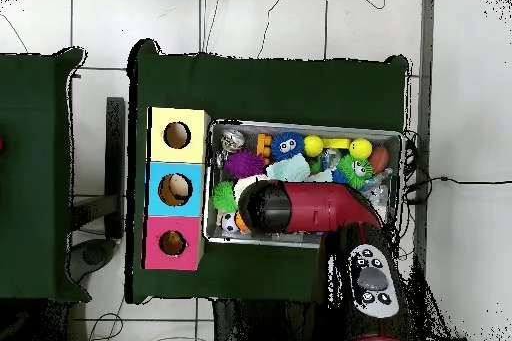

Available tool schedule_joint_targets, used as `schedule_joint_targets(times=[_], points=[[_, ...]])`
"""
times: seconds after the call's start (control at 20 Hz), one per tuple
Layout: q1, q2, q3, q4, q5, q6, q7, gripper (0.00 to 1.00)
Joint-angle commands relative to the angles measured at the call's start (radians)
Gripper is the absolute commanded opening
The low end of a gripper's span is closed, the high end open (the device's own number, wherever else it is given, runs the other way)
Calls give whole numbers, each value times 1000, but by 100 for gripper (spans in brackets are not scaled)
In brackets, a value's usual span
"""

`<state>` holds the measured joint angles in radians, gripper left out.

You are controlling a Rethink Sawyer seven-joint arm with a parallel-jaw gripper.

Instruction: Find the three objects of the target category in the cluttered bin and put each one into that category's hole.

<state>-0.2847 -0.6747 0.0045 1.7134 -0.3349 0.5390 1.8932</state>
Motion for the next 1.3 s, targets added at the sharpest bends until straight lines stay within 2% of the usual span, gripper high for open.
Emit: schedule_joint_targets(times=[0.05, 0.15, 0.3, 0.65, 0.7, 1.2, 1.3], points=[[-13, 9, -65, 100, 78, -52, 261, 0], [-21, 29, -64, 110, 61, -122, 252, 0], [-35, 44, -52, 124, 68, -173, 233, 0], [-59, 57, -40, 147, 99, -205, 205, 0], [-66, 61, -39, 150, 109, -211, 197, 100], [-112, 57, -18, 146, 107, -190, 137, 100], [-122, 47, -25, 105, 90, -130, 90, 100]])
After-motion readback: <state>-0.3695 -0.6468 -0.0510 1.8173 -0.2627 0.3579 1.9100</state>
